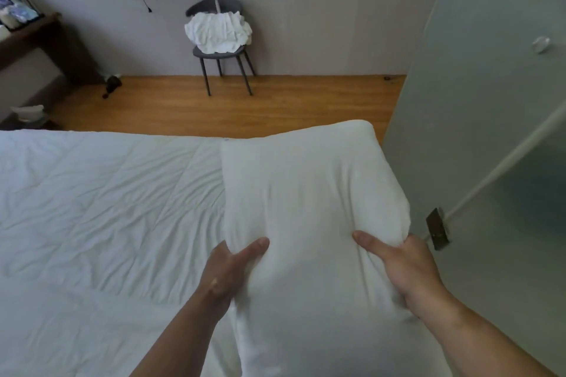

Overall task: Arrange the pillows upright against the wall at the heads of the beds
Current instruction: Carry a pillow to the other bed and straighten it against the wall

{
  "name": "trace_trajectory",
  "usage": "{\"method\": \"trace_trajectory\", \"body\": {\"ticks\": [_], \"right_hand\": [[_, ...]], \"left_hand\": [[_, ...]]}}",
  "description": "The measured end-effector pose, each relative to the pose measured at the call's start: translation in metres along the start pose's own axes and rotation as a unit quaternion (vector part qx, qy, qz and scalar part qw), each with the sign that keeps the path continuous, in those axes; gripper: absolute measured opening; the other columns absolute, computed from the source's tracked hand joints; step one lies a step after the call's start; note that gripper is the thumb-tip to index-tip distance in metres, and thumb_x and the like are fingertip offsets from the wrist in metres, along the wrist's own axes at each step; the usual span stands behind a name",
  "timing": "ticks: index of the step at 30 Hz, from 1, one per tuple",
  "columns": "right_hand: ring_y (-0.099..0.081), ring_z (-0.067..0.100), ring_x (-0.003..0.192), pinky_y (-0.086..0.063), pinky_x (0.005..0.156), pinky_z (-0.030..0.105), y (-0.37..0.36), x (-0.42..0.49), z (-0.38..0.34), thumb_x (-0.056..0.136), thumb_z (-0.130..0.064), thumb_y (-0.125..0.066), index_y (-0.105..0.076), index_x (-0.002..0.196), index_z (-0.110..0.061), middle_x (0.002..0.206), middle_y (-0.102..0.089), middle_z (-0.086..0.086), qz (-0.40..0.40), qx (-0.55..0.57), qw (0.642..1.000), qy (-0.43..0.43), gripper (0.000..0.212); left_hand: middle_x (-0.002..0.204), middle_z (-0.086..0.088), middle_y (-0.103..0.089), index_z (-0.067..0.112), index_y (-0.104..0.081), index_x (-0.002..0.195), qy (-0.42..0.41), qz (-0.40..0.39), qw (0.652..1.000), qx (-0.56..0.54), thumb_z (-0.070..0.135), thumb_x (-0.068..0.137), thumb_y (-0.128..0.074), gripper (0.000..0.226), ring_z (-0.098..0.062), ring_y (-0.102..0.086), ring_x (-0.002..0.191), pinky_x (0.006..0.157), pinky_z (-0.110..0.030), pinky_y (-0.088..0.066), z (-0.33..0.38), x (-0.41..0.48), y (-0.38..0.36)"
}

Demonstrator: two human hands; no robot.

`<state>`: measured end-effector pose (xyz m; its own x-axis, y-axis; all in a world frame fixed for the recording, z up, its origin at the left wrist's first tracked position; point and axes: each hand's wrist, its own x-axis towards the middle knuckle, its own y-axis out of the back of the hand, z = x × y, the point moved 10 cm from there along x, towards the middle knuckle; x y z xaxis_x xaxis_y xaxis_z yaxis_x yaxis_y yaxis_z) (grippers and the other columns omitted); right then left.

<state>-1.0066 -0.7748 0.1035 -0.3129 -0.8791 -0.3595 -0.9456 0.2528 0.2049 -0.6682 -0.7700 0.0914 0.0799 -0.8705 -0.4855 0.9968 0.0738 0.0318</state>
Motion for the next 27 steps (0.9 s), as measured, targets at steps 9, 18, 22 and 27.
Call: {"method": "trace_trajectory", "body": {"ticks": [9,18,22,27], "right_hand": [[-0.076,0.023,0.088,-0.061,0.088,0.043,-0.013,0.152,-0.043,0.044,-0.06,-0.096,-0.077,0.096,-0.015,0.091,-0.08,-0.004,0.068,-0.031,0.997,-0.018,0.072],[-0.077,0.019,0.09,-0.06,0.09,0.037,-0.048,0.303,-0.138,0.042,-0.064,-0.092,-0.079,0.098,-0.014,0.091,-0.081,-0.006,0.099,-0.028,0.995,-0.007,0.077],[-0.075,0.02,0.096,-0.058,0.095,0.04,-0.067,0.369,-0.176,0.041,-0.065,-0.09,-0.079,0.104,-0.017,0.097,-0.08,-0.007,0.091,-0.025,0.995,0.013,0.08],[-0.075,0.02,0.093,-0.058,0.09,0.037,-0.094,0.472,-0.21,0.055,-0.051,-0.097,-0.077,0.093,-0.02,0.094,-0.08,-0.007,0.051,-0.015,0.999,0.008,0.053]], "left_hand": [[0.113,-0.003,-0.082,0.021,-0.071,0.129,-0.023,-0.028,0.999,0.006,0.057,0.053,-0.094,0.087,-0.027,-0.079,0.102,0.097,-0.054,-0.059,0.069,0.17,-0.04],[0.111,-0.002,-0.083,0.02,-0.073,0.124,-0.02,-0.058,0.998,0.015,0.053,0.056,-0.091,0.078,-0.028,-0.078,0.104,0.099,-0.054,-0.058,0.182,0.34,-0.057],[0.109,0.001,-0.083,0.023,-0.073,0.121,-0.017,-0.047,0.999,0.002,0.053,0.056,-0.089,0.074,-0.026,-0.079,0.103,0.098,-0.053,-0.059,0.215,0.401,-0.065],[0.11,0.002,-0.083,0.022,-0.072,0.125,-0.026,-0.016,1.0,-0.008,0.052,0.057,-0.091,0.076,-0.026,-0.078,0.104,0.099,-0.052,-0.059,0.259,0.483,-0.074]]}}
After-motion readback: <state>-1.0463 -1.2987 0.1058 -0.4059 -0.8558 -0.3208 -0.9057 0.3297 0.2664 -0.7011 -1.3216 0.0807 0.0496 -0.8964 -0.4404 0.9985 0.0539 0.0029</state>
